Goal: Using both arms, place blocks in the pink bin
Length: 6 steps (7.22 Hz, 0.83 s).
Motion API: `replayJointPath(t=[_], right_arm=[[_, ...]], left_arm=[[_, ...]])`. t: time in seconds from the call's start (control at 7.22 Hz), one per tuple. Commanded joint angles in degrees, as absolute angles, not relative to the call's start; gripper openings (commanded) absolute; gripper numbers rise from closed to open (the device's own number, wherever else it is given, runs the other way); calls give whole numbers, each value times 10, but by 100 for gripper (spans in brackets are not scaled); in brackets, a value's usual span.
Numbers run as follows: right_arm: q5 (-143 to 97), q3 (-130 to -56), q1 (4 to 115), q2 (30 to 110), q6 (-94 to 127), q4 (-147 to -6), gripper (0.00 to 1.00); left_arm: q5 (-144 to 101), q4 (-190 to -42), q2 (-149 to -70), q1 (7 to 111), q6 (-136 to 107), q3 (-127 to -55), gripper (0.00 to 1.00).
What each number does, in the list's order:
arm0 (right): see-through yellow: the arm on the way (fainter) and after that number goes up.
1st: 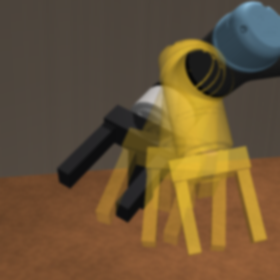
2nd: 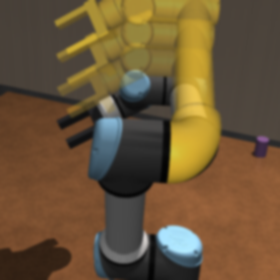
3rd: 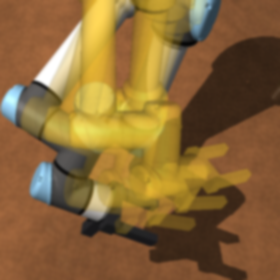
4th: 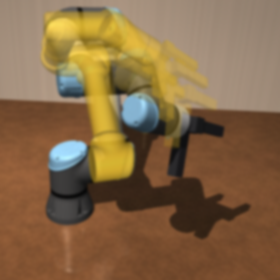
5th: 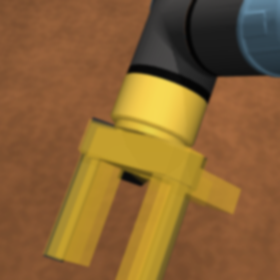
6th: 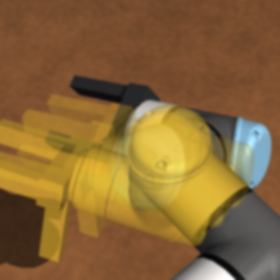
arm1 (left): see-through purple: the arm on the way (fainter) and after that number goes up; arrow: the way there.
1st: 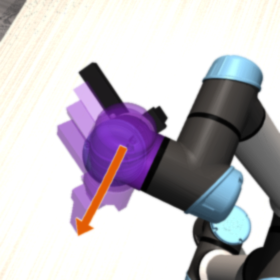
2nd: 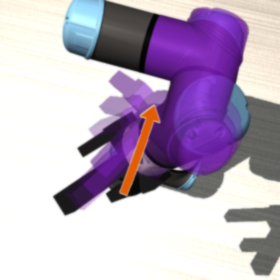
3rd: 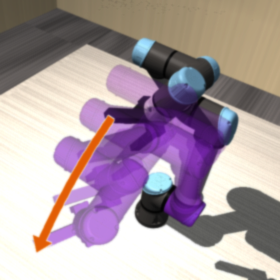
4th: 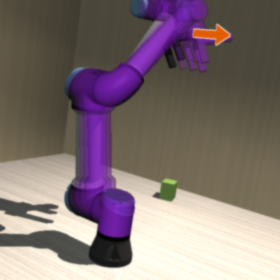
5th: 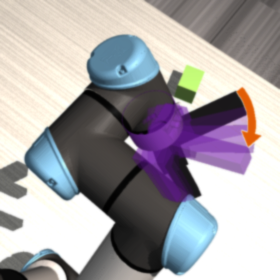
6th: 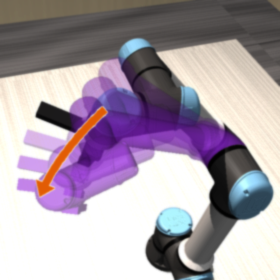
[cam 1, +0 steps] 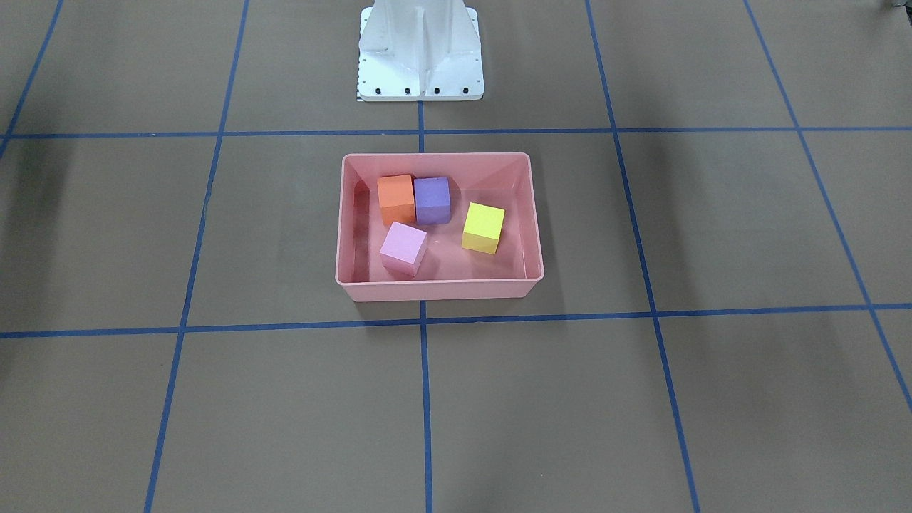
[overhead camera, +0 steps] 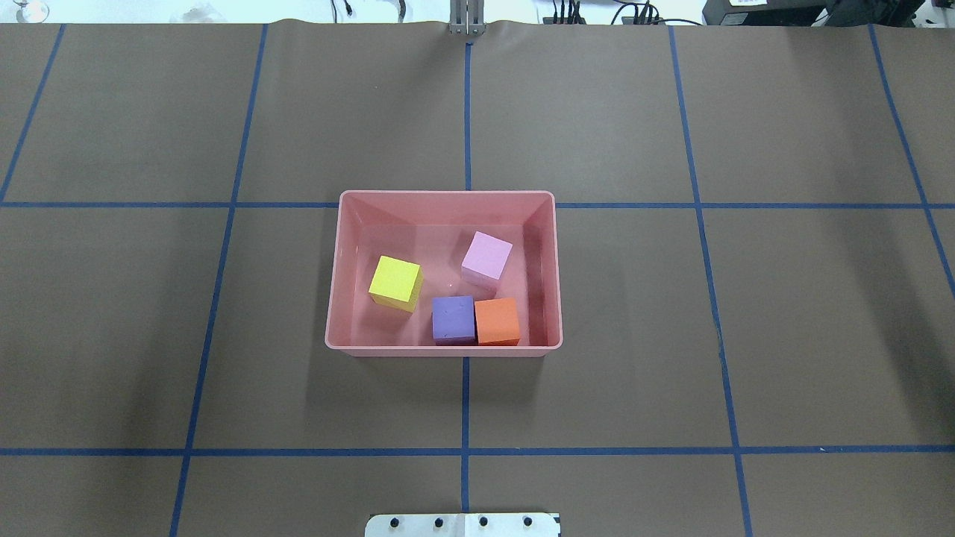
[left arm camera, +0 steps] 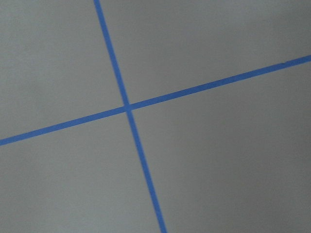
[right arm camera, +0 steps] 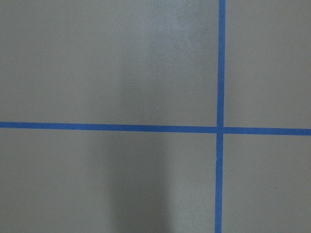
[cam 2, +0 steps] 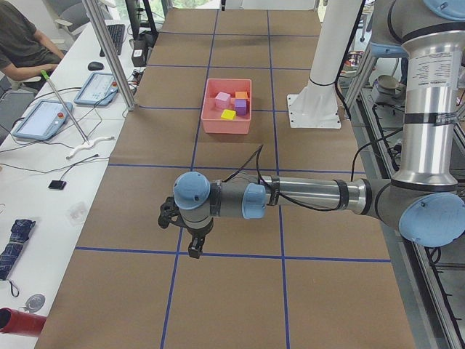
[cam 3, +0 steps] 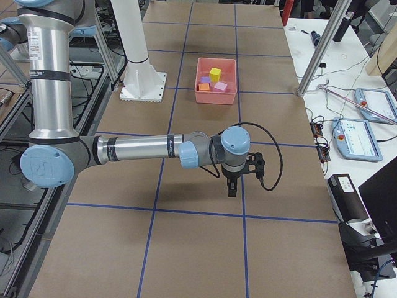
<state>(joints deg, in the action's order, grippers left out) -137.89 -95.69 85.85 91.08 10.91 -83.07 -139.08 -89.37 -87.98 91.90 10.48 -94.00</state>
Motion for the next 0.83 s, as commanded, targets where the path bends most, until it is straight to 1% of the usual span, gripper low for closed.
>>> replayJointPath(t=[0.0,0.42,0.55,0.69], right_arm=[[-1381,-943,861,919,112,-831,100],[-1382,-938,862,921,111,-831,100],[-1388,-941,870,924,109,-834,100],[-1379,-938,870,920,103,-831,100]], left_arm=[[-1393,-898,-860,930,105,-953,100],[-1397,-900,-858,969,94,-955,100],[-1397,-897,-858,972,93,-967,100],[-1396,-900,-859,970,93,-957,100]])
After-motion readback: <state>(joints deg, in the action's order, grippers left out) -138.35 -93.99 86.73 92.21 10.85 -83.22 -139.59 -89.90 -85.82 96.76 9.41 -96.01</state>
